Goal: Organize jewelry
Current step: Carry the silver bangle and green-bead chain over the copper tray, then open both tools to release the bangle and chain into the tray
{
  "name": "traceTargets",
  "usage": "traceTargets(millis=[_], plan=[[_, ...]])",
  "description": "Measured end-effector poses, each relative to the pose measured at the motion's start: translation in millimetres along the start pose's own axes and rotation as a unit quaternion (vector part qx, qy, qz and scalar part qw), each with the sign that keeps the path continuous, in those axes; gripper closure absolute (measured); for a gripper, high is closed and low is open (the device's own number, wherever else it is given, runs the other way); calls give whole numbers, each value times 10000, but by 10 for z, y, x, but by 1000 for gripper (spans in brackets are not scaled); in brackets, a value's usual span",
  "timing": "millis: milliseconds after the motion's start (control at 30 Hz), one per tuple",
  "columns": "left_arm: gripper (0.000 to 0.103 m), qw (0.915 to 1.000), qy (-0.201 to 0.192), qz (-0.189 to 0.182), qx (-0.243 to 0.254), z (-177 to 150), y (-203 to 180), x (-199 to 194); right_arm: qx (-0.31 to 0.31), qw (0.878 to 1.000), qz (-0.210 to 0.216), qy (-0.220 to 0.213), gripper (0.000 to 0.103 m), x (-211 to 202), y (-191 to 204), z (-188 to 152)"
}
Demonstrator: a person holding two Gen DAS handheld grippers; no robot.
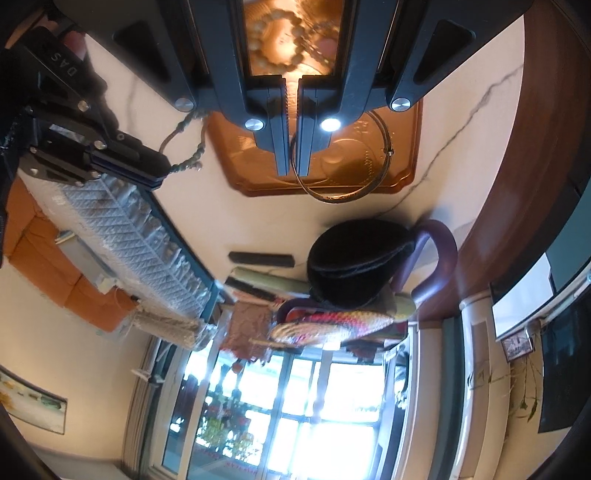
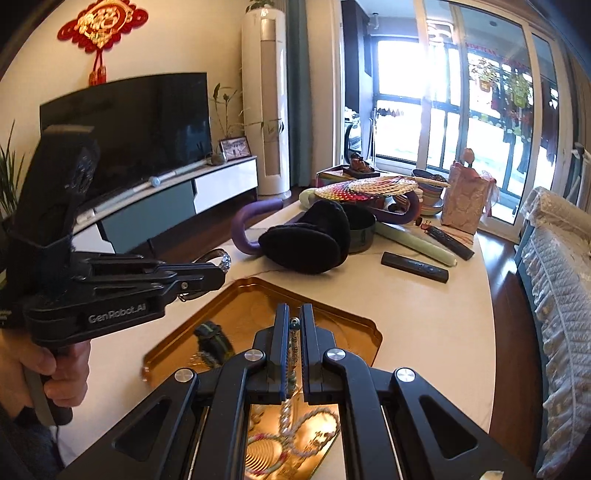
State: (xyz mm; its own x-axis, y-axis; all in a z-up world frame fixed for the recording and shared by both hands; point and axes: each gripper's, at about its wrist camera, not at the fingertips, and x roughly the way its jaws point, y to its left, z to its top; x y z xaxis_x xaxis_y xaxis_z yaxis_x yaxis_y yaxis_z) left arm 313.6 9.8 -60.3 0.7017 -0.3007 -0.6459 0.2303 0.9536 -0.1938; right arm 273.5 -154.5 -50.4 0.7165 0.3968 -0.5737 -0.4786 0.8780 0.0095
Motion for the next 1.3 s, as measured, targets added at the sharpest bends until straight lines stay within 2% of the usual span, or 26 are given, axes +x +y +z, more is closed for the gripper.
traceTargets(millis=[233, 467, 667, 867, 933, 967, 1000, 1033, 1067, 1100, 1200, 1300], plan=[[100, 9989, 429, 141, -154, -58, 299, 501, -75, 9992, -19, 404, 98, 547, -68, -154], [100, 9955, 831, 226, -407, -229, 525, 830, 206, 9960, -1, 872, 98, 897, -274, -414], [100, 9933, 987, 330, -498, -336, 601, 910, 527, 9920, 51, 1148, 98, 1022, -422, -545], [100, 9935, 1010, 335, -408, -361, 577, 860, 701, 9896, 108, 1249, 98, 1064, -457, -572], [96, 9927, 1081, 372, -392, -362, 543, 862, 826, 9887, 100, 1246, 97, 1053, -484, -575], [88, 9920, 1119, 439, -396, -361, 529, 861, 912, 9878, 70, 1257, 91, 1039, -505, -579], [68, 9912, 1160, 514, -382, -358, 513, 860, 996, 9869, 73, 1268, 83, 1019, -526, -584], [56, 9911, 1152, 572, -354, -367, 493, 829, 1058, 9864, 100, 1254, 77, 1008, -547, -582], [38, 9919, 1079, 591, -301, -379, 462, 774, 1145, 9859, 101, 1218, 66, 968, -566, -583], [35, 9928, 1013, 599, -213, -388, 421, 717, 1223, 9854, 52, 1187, 59, 918, -578, -579], [35, 9939, 845, 702, 47, -419, 270, 495, 1421, 9839, 26, 1085, 58, 737, -590, -553], [34, 9958, 672, 617, 7, -468, 165, 207, 1616, 9823, 31, 942, 55, 491, -551, -522]])
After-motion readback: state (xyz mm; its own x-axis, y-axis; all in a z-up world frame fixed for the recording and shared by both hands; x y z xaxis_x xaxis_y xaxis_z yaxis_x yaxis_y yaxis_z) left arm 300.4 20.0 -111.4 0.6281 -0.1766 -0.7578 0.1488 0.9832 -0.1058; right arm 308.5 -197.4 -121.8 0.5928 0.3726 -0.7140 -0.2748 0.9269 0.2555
